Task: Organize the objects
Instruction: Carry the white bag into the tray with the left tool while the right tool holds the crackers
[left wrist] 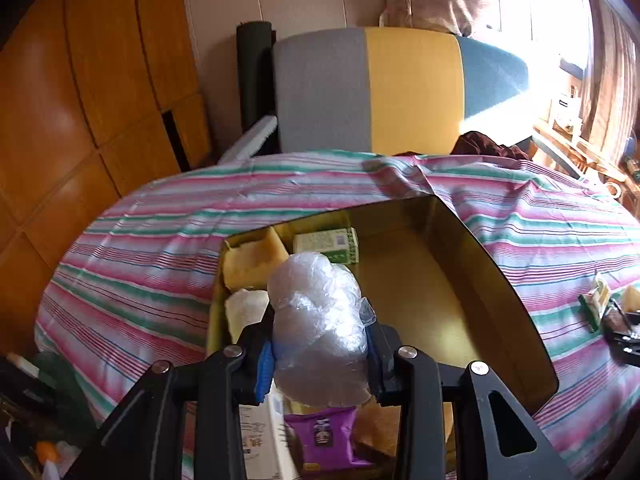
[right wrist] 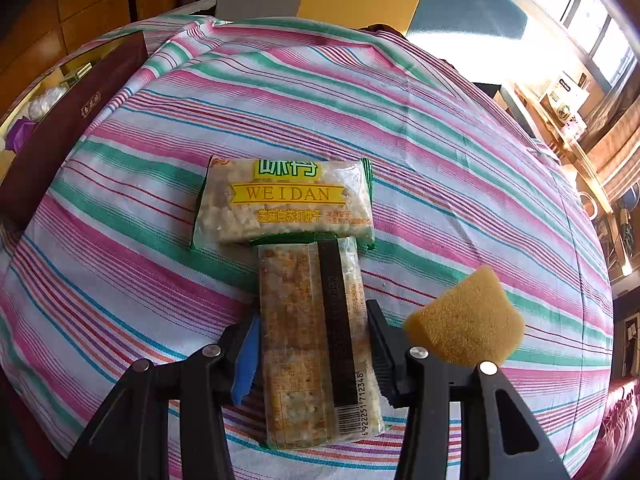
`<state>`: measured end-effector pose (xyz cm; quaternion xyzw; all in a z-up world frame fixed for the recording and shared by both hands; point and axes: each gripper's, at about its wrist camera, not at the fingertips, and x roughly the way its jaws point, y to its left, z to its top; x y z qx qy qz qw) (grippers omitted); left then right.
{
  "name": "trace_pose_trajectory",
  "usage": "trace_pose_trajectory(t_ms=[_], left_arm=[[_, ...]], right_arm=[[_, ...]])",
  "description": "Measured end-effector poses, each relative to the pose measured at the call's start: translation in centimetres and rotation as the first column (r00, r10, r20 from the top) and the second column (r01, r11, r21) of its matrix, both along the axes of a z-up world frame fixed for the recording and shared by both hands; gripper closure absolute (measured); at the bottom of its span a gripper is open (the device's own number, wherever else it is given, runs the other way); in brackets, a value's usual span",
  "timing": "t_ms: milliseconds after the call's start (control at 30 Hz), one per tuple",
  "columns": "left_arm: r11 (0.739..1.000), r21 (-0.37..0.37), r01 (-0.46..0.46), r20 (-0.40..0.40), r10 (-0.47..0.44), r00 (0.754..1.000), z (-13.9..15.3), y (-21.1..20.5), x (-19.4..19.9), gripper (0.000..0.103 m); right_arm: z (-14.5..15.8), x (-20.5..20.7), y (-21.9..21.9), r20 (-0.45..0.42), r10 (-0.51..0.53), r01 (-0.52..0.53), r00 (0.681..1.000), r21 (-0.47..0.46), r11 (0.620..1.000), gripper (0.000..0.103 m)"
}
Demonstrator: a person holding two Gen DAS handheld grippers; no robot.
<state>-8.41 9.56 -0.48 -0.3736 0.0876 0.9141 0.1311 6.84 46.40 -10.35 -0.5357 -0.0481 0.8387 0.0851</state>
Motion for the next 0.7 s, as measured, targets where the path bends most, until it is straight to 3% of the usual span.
trace_pose_trajectory(t_ms=[133,233,500,600,700], left_arm=[[0.994,0.093,0.059,0.184,-0.076,0.98,-1.8,1.3,-3.5,0.066],[0.991,0.103,0.083,0.25,-0.107,0.962,-2.9,2.6,-6.0,0.066],[0.999,0.018,0.037,0.341,-0.041,0.939,-6.5,4.1,-11.3,0.064],[1.0,-0.013,0.012,0.345,-0.007,0.939,-7.2,3.8,-11.8,0.046],[1.0,-0.007,0.004,0.333,-0.002,0.943,-6.9,3.3,-11.2,0.045]], right_arm=[[0.0,0.0,0.0,-0.001,0.005,-0.005,1.0,0.006,1.0,0.055],[0.0,-0.1,-0.1,-0.001,0.009,-0.009,1.0,0.009,1.0,0.055],[0.1,-0.3,0.0,-0.001,0.015,-0.015,1.0,0.013,1.0,0.055],[0.0,-0.3,-0.2,-0.001,0.015,-0.015,1.0,0.014,1.0,0.055],[0.0,-0.3,-0.2,-0.001,0.015,-0.015,1.0,0.013,1.0,0.055]])
